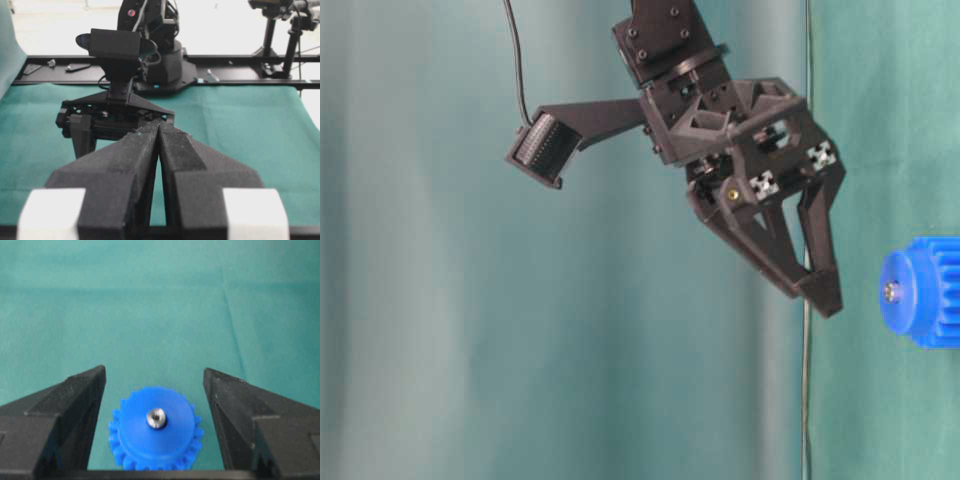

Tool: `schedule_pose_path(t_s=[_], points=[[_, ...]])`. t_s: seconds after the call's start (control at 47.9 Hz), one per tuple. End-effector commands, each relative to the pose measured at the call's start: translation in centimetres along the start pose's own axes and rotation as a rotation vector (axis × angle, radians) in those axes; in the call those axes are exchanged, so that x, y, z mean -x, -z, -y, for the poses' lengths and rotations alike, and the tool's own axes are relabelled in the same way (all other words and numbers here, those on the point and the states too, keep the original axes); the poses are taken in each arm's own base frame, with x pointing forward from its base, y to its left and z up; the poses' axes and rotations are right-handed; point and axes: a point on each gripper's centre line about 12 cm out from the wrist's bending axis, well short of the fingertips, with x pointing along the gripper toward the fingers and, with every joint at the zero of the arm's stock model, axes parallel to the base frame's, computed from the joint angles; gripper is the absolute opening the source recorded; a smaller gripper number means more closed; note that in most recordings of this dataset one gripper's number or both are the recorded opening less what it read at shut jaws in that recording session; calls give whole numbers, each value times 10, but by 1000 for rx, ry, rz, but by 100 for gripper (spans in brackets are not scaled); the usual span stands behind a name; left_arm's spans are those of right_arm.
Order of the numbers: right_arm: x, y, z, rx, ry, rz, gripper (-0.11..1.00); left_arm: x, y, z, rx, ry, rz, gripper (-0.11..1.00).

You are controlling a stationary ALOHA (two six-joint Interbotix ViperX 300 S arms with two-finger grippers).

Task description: Insert the shaft placed at a random location into the center hole of the small gear at another random location.

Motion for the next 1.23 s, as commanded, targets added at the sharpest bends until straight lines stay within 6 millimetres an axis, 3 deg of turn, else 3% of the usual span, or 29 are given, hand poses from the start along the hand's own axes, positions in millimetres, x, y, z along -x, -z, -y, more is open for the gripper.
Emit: schedule_pose_path(t_s=[0.0,0.668,1.211], points=[[8,-14,0,-13,0,35,77,-3,-7,0,0,-1,17,0],[70,-7,0,-49,5,50,77,-3,-7,0,2,-1,15,0],[73,-7,0,-58,5,50,77,-3,-7,0,2,-1,15,0]])
